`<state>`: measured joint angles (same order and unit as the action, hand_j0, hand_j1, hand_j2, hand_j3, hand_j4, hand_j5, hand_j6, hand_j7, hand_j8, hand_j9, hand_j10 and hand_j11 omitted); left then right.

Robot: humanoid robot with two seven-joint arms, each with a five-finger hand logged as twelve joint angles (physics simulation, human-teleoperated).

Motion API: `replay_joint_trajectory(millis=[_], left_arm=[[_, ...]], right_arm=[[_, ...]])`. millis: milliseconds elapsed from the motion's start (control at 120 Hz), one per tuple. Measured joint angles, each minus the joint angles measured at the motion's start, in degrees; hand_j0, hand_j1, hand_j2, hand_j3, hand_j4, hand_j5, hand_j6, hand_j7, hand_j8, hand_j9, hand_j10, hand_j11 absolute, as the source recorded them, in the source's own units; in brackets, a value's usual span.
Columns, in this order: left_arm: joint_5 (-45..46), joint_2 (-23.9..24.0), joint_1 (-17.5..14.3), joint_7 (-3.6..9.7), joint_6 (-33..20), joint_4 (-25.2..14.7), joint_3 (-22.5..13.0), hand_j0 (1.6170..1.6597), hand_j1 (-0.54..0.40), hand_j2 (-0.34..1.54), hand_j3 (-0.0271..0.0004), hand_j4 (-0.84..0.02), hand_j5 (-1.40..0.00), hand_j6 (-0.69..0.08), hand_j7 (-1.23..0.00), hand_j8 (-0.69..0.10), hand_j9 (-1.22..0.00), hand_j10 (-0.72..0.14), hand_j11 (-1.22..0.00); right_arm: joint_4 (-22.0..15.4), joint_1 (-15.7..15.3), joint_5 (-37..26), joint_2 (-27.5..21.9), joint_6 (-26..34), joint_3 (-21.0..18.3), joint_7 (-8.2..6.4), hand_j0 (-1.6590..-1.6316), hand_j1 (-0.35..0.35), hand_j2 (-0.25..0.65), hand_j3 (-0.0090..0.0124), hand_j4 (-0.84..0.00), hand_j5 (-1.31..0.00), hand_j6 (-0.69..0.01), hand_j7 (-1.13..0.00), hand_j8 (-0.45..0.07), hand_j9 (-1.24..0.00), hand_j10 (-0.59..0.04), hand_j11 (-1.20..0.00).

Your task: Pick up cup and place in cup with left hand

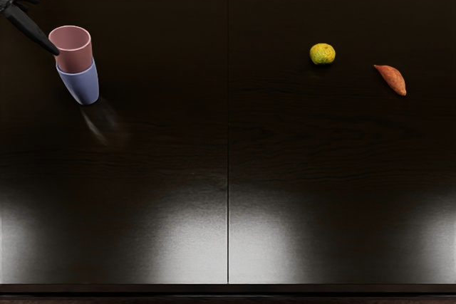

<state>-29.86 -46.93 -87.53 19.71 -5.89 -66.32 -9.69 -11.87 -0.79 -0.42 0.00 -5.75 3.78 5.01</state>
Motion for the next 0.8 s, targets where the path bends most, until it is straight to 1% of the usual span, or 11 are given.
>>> replay_joint_trajectory(millis=[108,225,342,408,492,583,642,725,800], left_arm=[[0.4,0.0,0.0,-0.02,0.8,-0.1,0.7,1.658,0.224,0.03,0.0,-0.113,-0.14,-0.111,-0.14,-0.11,-0.14,-0.112,-0.14],[0.9,0.3,0.0,-0.02,5.6,-0.3,3.7,1.658,0.269,0.02,0.0,-0.074,-0.09,-0.073,-0.09,-0.072,-0.09,-0.073,-0.09],[1.5,3.3,-0.1,-0.02,11.0,-0.5,6.9,1.658,0.295,0.01,0.0,-0.051,-0.06,-0.051,-0.06,-0.051,-0.06,-0.05,-0.06],[1.6,6.4,-0.3,-0.01,14.3,-0.6,7.9,1.658,0.306,0.01,0.0,-0.042,-0.05,-0.042,-0.05,-0.042,-0.05,-0.041,-0.05],[1.8,9.4,-0.3,0.05,19.6,-0.6,9.5,1.658,0.316,0.01,0.0,-0.032,-0.04,-0.033,-0.04,-0.032,-0.04,-0.032,-0.04],[3.7,12.6,-0.3,0.41,23.4,-0.6,10.9,1.658,0.324,0.01,0.0,-0.025,-0.03,-0.026,-0.03,-0.026,-0.03,-0.025,-0.03],[6.2,13.1,-0.3,0.59,24.7,-0.6,11.4,1.658,0.327,0.0,0.0,-0.022,-0.03,-0.023,-0.03,-0.023,-0.03,-0.022,-0.02],[8.1,13.1,-0.2,1.85,25.5,-0.7,11.9,1.658,0.331,0.0,0.0,-0.018,-0.02,-0.019,-0.02,-0.019,-0.02,-0.018,-0.02],[8.8,13.1,-0.1,2.47,25.9,-0.7,12.1,1.6581,0.334,0.0,0.0,-0.016,-0.02,-0.016,-0.02,-0.016,-0.02,-0.015,-0.02]], right_arm=[[0.0,0.0,0.0,0.0,0.0,0.0,0.0,-1.6581,-0.329,-0.003,0.0,-0.017,-0.02,-0.017,-0.02,-0.017,-0.02,-0.017,-0.02],[0.0,0.0,0.0,0.0,0.0,0.0,0.0,-1.6581,-0.329,-0.003,0.0,-0.017,-0.02,-0.017,-0.02,-0.017,-0.02,-0.017,-0.02],[0.0,0.0,0.0,0.0,0.0,0.0,0.0,-1.6581,-0.329,-0.003,0.0,-0.017,-0.02,-0.017,-0.02,-0.017,-0.02,-0.017,-0.02],[0.0,0.0,0.0,0.0,0.0,0.0,0.0,-1.6581,-0.329,-0.003,0.0,-0.017,-0.02,-0.017,-0.02,-0.017,-0.02,-0.017,-0.02],[0.0,0.0,0.0,0.0,0.0,0.0,0.0,-1.6581,-0.329,-0.003,0.0,-0.017,-0.02,-0.017,-0.02,-0.017,-0.02,-0.017,-0.02],[0.0,0.0,0.0,0.0,0.0,0.0,0.0,-1.6581,-0.329,-0.003,0.0,-0.017,-0.02,-0.017,-0.02,-0.017,-0.02,-0.017,-0.02],[0.0,0.0,0.0,0.0,0.0,0.0,0.0,-1.6581,-0.329,-0.003,0.0,-0.017,-0.02,-0.017,-0.02,-0.017,-0.02,-0.017,-0.02],[0.0,0.0,0.0,0.0,0.0,0.0,0.0,-1.6581,-0.329,-0.003,0.0,-0.017,-0.02,-0.017,-0.02,-0.017,-0.02,-0.017,-0.02],[0.0,0.0,0.0,0.0,0.0,0.0,0.0,-1.6581,-0.329,-0.003,0.0,-0.017,-0.02,-0.017,-0.02,-0.017,-0.02,-0.017,-0.02]])
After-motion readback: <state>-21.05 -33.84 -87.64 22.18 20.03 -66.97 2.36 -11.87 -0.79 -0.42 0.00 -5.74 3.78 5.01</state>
